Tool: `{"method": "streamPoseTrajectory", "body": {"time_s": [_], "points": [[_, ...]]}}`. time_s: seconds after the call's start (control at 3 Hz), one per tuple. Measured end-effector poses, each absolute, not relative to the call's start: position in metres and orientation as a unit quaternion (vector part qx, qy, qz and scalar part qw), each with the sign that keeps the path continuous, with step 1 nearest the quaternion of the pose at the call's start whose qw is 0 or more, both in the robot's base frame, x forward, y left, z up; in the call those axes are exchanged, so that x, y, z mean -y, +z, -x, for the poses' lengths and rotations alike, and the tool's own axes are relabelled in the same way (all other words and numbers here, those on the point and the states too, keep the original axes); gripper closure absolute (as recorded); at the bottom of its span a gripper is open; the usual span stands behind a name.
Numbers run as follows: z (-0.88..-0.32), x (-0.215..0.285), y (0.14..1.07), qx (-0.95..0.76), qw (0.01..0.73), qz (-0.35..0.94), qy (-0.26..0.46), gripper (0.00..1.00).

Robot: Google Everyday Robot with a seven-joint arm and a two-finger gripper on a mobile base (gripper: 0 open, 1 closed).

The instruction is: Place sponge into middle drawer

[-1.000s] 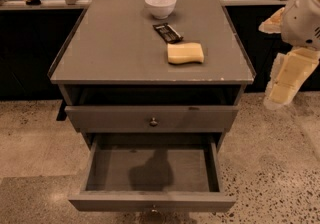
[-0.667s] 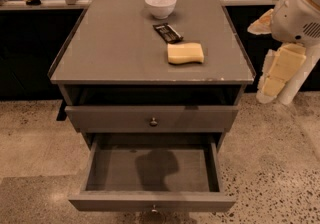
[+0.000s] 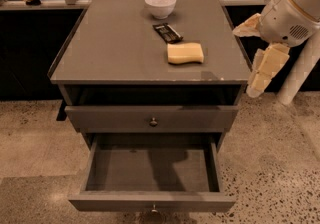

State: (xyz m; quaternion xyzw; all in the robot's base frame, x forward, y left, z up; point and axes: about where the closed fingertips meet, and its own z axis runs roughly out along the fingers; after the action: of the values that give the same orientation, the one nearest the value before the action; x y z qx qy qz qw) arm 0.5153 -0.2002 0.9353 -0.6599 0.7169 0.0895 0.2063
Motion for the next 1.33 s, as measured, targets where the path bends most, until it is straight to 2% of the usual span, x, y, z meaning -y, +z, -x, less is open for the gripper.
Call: {"method": "streamPoseTrajectory", "body": {"time_s": [0.67,1.33], "points": [[-0.552,0.188,0.932,-0.701,0.232,0.67,0.079,0.0],[-0.607,0.171,0.923,-0.727,0.204,0.655,0.041,0.0]]}}
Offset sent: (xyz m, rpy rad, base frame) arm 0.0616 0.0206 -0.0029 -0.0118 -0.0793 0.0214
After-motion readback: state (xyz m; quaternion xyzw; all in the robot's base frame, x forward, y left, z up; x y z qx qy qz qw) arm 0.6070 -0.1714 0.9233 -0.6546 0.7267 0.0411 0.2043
